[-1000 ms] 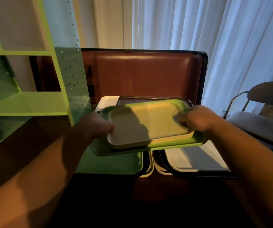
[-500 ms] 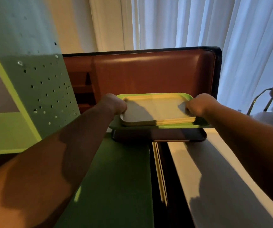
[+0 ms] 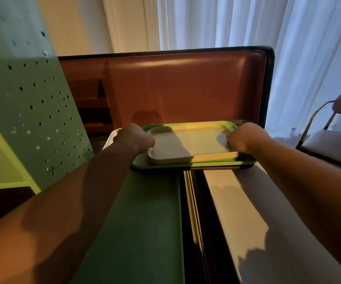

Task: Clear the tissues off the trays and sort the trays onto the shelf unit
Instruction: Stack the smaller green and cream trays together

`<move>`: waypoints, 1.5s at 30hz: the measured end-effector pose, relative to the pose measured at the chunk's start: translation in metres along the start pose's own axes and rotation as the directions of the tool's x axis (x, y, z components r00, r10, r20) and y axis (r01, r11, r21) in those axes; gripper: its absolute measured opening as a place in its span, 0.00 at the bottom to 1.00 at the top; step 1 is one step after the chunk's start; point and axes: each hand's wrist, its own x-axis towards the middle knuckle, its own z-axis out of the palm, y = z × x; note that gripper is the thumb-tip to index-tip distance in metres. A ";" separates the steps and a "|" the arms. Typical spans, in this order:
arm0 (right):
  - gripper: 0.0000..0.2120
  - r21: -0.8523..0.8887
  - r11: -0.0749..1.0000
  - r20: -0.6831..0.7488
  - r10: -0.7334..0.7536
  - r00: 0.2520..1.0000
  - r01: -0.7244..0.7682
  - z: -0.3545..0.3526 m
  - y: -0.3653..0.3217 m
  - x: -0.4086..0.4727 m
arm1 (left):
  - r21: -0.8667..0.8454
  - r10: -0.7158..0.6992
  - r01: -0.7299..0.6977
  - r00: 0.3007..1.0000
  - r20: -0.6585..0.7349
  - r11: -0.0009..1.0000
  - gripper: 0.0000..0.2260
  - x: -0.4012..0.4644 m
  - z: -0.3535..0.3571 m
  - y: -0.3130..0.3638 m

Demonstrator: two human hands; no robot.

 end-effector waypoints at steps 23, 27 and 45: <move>0.16 0.871 0.316 0.374 0.075 0.925 -0.377 -0.058 0.013 -0.108 | -0.977 -0.049 0.193 0.981 0.189 0.086 0.16 -0.092 -0.048 0.005; 0.02 0.926 0.239 0.282 0.079 0.956 -0.293 -0.048 0.010 -0.170 | -0.977 0.020 0.189 0.981 0.192 0.101 0.20 -0.153 -0.015 0.041; 0.16 0.248 0.964 0.113 0.071 0.991 -0.098 -0.062 0.147 -0.203 | -0.547 0.065 0.198 0.904 0.423 0.813 0.32 -0.197 0.045 0.052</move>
